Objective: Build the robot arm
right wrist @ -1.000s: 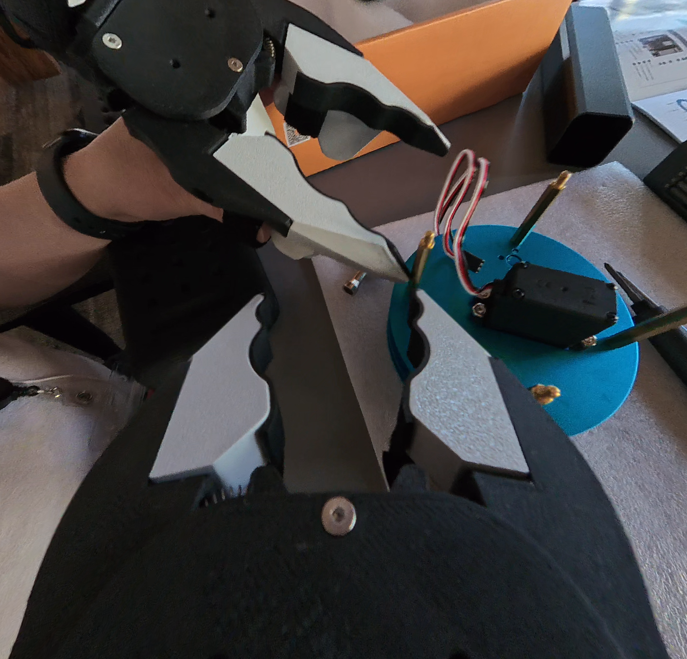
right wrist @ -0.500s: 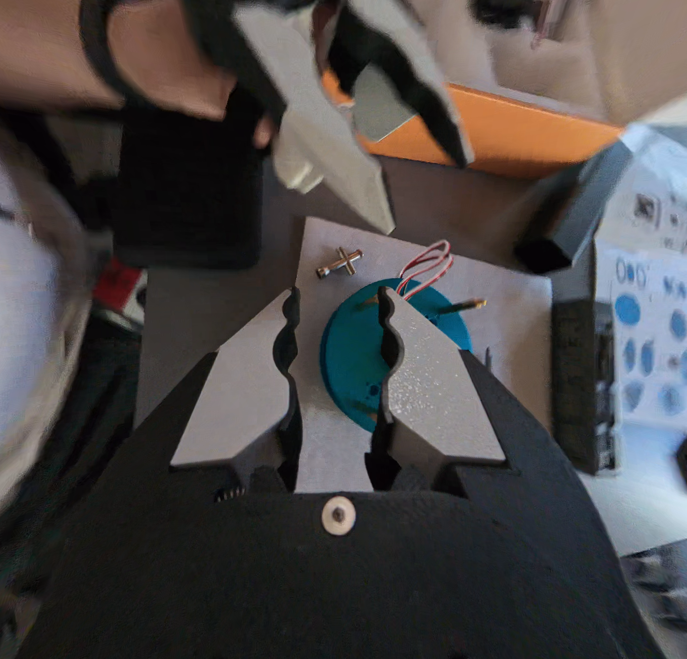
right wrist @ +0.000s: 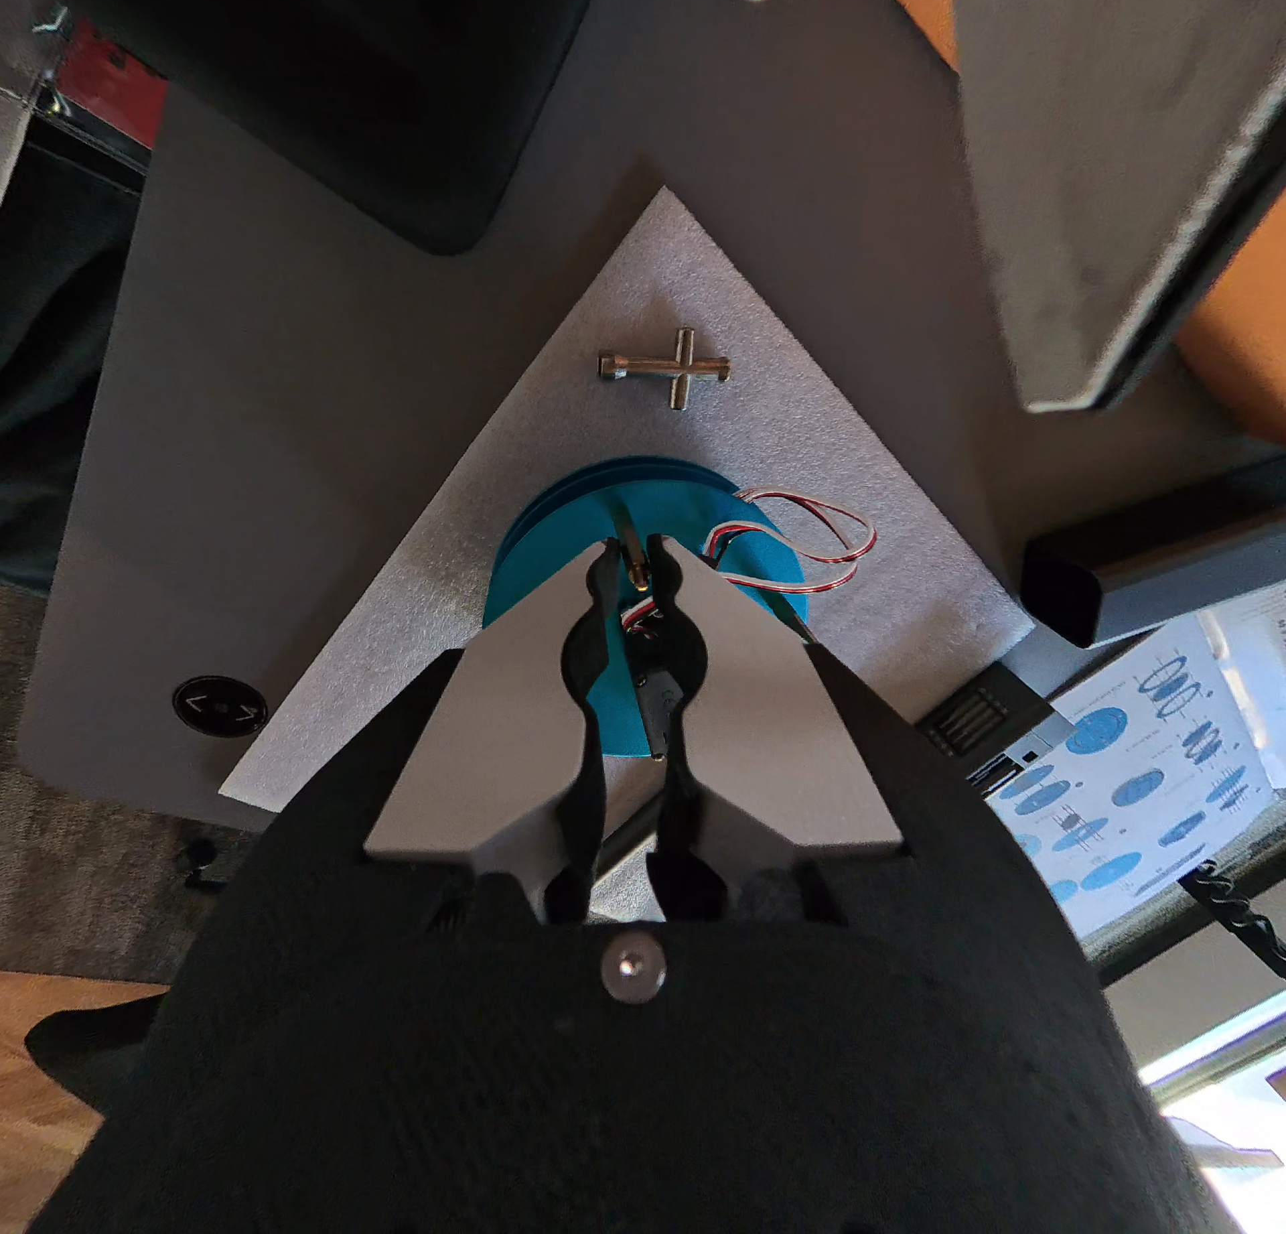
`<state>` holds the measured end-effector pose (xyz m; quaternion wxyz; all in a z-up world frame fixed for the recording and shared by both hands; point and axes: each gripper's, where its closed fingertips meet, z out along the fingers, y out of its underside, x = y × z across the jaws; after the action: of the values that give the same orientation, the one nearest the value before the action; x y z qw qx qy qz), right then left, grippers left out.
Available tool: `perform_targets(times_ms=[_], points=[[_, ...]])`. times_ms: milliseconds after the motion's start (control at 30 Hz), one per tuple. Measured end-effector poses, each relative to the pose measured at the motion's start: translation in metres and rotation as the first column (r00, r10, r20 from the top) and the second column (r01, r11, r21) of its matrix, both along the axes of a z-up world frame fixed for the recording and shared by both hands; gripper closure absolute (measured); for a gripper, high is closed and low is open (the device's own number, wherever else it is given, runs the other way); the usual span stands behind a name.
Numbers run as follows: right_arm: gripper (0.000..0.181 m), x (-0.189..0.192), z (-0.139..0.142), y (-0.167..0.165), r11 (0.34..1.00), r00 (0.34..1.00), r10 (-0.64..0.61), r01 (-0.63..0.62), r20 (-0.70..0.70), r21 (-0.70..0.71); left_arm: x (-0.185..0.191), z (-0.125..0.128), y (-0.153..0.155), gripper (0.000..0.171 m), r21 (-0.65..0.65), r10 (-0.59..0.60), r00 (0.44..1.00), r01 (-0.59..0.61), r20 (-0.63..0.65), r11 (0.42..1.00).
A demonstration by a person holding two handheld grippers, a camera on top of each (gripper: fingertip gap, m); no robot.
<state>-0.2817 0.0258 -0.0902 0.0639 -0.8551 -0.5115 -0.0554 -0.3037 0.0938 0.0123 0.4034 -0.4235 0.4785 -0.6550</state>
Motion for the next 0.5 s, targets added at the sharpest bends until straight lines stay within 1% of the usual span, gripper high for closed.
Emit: perform_targets(times_ms=[300, 333, 433, 500], points=[[0.174, -0.0004, -0.0059, -0.0007, 0.999, 1.0, 0.003, -0.003, -0.006, -0.035, 0.0009, -0.0008, 0.0013, 0.114, -0.021, -0.008, 1.0, 0.008, -0.007, 1.0], [0.175, -0.0005, -0.0061, -0.0009, 0.999, 1.0, -0.02, 0.019, -0.014, -0.046, 0.001, -0.001, 0.0012, 0.114, -0.02, -0.008, 1.0, 0.008, -0.008, 1.0], [0.176, -0.0005, -0.0064, -0.0013, 0.983, 0.985, -0.165, 0.16, -0.056, -0.092, 0.0006, -0.0004, 0.0016, 0.115, -0.026, -0.01, 1.0, 0.01, -0.005, 1.0], [0.176, 0.0001, -0.0061, -0.001, 0.969, 0.969, -0.237, 0.229, -0.075, -0.096, 0.0004, -0.0002, 0.0018, 0.115, -0.03, -0.012, 1.0, 0.012, -0.004, 0.999]])
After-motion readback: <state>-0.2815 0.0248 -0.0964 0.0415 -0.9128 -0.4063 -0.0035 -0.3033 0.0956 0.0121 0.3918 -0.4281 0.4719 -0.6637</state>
